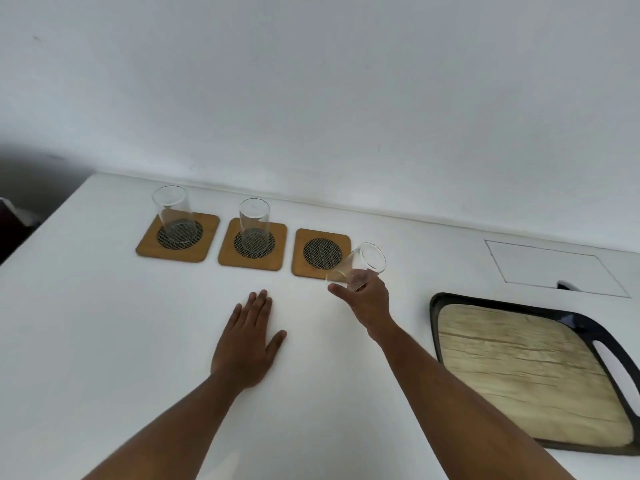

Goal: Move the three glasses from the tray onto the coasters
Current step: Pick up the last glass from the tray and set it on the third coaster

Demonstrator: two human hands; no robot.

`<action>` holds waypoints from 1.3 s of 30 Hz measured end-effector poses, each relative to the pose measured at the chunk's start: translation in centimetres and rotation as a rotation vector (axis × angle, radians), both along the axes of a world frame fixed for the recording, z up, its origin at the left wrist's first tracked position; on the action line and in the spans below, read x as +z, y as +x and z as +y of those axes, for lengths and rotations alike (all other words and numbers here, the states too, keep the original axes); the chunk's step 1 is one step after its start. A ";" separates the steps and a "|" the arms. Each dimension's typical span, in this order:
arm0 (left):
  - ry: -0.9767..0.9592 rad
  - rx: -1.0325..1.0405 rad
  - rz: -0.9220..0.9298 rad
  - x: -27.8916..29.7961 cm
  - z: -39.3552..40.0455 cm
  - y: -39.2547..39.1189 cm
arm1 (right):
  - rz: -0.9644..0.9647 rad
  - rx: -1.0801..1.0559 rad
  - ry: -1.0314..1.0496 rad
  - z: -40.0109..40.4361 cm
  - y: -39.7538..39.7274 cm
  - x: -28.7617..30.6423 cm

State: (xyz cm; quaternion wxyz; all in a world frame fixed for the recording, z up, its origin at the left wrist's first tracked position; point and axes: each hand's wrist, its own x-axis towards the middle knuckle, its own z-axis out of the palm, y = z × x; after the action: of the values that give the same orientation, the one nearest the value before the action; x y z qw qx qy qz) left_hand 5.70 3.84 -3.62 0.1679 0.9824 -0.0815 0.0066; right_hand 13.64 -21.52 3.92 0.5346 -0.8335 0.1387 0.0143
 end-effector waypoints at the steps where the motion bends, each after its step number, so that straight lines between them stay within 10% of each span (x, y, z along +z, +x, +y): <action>1: -0.004 0.000 -0.002 0.0 0.0 0.0 | -0.016 0.002 -0.045 0.4 0.6 -0.2; 19: -0.024 0.007 0.006 0.5 -0.2 0.1 | -0.111 -0.065 -0.490 4.0 10.0 -3.2; 39: -0.029 0.009 0.019 0.7 -0.2 0.1 | -0.163 -0.024 -0.522 4.4 10.7 -3.0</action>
State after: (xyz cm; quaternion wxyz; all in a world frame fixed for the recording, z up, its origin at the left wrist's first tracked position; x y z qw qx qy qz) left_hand 5.75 3.62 -2.95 0.1827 0.9803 -0.0752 -0.0008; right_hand 24.32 -17.14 0.88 0.3113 -0.9397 0.1042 -0.0955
